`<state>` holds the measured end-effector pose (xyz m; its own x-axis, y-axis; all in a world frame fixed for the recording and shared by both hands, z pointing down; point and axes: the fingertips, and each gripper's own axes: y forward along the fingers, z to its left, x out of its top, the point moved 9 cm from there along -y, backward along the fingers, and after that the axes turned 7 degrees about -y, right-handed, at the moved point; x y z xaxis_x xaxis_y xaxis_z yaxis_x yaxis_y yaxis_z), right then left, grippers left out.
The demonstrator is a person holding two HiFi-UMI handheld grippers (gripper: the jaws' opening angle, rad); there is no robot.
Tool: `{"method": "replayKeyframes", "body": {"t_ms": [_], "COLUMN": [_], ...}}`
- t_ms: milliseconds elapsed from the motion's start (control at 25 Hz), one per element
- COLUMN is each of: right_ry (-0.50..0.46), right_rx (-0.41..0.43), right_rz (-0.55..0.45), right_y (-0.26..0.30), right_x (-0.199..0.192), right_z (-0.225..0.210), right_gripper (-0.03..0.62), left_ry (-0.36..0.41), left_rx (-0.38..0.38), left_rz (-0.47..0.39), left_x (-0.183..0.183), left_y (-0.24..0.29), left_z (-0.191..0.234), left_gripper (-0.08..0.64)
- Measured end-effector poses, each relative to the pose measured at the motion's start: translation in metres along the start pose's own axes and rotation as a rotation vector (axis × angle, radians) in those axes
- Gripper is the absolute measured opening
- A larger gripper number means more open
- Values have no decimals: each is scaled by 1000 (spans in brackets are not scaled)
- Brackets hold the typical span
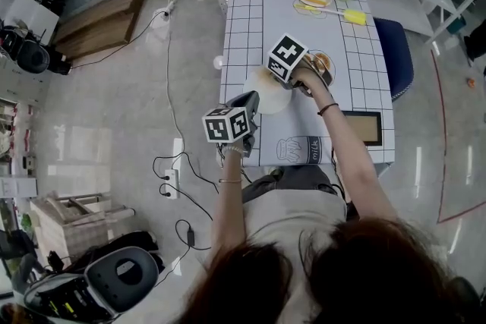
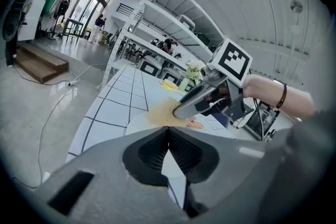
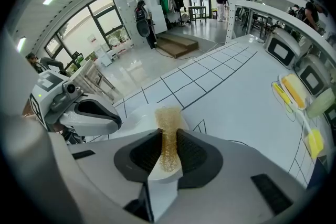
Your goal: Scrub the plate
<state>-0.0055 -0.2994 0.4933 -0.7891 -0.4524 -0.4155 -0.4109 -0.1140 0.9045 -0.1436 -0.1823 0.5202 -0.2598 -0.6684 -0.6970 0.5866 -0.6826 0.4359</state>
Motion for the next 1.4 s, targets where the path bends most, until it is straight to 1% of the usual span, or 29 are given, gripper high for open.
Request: {"method": "replayKeyframes", "body": {"t_ms": [600, 840, 1200, 1400], "right_ry": [-49, -84, -111, -124], "right_rx": [3, 9, 26, 38], "right_rz": [46, 62, 77, 80], "right_y": [-6, -7, -7, -8], "right_x": [-12, -13, -16, -19], "right_z": [3, 6, 11, 15], "right_gripper": [80, 80, 80, 80], "left_ry": [1, 3, 4, 1], "left_rx": [-6, -7, 15, 18], "left_rz": [8, 8, -2, 7], "left_x": [-2, -4, 1, -3], "left_y": [0, 0, -5, -4], "left_z": [0, 0, 4, 3], "left_gripper": [11, 11, 11, 11]}}
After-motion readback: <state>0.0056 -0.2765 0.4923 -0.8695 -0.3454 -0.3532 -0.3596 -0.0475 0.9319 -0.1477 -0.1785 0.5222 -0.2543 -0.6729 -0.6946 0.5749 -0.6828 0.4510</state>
